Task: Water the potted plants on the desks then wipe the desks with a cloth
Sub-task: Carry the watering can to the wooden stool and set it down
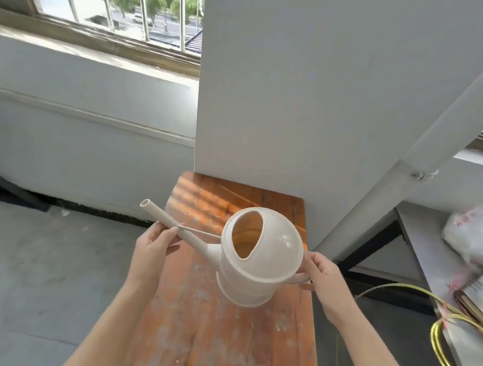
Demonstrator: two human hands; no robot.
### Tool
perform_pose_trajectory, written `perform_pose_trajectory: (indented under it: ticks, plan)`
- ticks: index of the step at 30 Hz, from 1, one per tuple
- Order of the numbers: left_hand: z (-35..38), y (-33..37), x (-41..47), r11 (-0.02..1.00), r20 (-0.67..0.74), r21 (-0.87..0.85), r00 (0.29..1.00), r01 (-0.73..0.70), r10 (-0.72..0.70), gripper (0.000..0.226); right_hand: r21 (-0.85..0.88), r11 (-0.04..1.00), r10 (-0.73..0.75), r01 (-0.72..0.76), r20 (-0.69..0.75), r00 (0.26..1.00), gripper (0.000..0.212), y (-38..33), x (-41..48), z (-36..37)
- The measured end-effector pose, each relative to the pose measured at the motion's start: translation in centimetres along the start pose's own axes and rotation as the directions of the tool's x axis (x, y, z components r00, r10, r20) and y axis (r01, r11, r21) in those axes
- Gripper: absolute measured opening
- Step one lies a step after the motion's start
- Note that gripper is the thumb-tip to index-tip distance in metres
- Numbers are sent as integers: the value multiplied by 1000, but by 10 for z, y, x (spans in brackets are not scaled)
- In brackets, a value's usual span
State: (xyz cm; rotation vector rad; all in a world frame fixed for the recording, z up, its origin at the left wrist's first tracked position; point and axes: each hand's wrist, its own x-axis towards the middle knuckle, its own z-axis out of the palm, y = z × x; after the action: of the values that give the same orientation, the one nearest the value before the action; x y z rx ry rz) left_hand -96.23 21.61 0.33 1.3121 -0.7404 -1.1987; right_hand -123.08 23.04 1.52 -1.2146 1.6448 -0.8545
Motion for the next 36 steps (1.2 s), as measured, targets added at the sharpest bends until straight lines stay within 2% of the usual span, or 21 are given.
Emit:
perform_pose_trajectory:
  ticks: [4,9,13,16,19,28,36]
  plan:
    - [18,1,43,1000,7,-1,1000,23,-23,22,-8,1000,-2,2,-9,1000,26,-8,48,-2]
    - [43,-4,94,997,1,-41,998,58,-58,20,24,1000,14,-14,18,1000,14,-10,112,-4]
    - [56,-13,127,996,-32,-62,998,60,-62,19,-17,1000,-19,20,52,998,23,-12,150,0]
    - [68,-16,147,997,-42,-57,997,59,-61,20,35,999,-25,24,30,999,23,-13,173,0]
    - [77,-19,164,997,-50,-54,997,61,-64,19,56,998,4,-5,20,1000,16,-11,190,2]
    - [82,-29,183,995,-65,-67,995,72,-76,20,76,996,48,-45,-36,998,19,-2,217,8]
    - [76,-37,186,998,-38,4,997,65,-65,17,124,991,63,-54,-65,996,14,9,225,15]
